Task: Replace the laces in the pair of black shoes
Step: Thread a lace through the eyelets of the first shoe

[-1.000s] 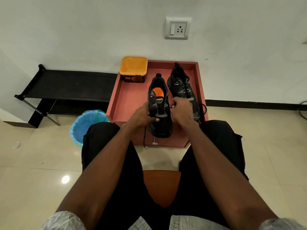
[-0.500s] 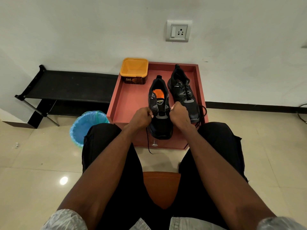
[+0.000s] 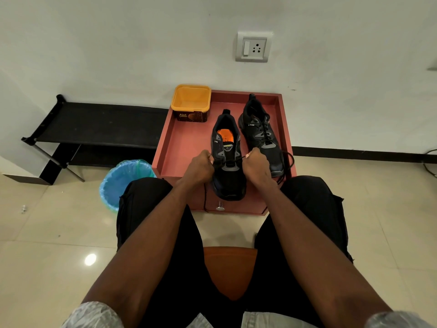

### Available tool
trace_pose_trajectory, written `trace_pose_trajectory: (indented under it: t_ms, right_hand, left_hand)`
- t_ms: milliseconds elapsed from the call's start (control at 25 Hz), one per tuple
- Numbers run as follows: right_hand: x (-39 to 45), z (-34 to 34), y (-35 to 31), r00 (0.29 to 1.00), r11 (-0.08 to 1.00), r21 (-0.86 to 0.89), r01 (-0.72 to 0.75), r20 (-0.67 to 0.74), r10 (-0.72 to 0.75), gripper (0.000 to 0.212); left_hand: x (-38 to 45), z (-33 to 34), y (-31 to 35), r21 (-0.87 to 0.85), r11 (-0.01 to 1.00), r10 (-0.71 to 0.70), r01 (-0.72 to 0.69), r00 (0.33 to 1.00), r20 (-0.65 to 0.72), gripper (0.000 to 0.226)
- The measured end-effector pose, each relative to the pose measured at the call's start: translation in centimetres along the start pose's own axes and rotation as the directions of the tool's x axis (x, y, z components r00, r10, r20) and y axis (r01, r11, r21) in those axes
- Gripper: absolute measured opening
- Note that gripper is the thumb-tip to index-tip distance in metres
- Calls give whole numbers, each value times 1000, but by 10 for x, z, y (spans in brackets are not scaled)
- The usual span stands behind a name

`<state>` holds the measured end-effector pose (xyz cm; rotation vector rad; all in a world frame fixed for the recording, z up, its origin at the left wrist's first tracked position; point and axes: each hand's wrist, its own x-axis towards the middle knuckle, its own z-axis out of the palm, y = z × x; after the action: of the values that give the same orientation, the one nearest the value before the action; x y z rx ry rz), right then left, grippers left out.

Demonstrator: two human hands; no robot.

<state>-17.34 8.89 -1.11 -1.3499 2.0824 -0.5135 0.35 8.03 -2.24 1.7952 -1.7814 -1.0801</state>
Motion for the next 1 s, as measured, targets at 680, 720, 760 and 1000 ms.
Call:
trace_pose_trajectory:
  t_ms: [680,720,760,1000]
  right_hand:
    - [-32,-32,-37,912,432,879,-199,328,-246,9]
    - [-31,-38,-36,919,427,890,-159,291,-266,9]
    - [-31,-44,-35,918,438,891,-122,269,-292,7]
    - [-27,-55,-31,890,427,896,-122,289,-352,9]
  left_hand:
    - [-31,-51,20,-242,932,-153,269,899,411,11]
    - [-28,-51,20,-259,943,-130,208,948,289,12]
    - [-26,-50,22,-339,933,-56,124,978,203,16]
    - [-30,-34,40,-616,782,233,-89,960,157,41]
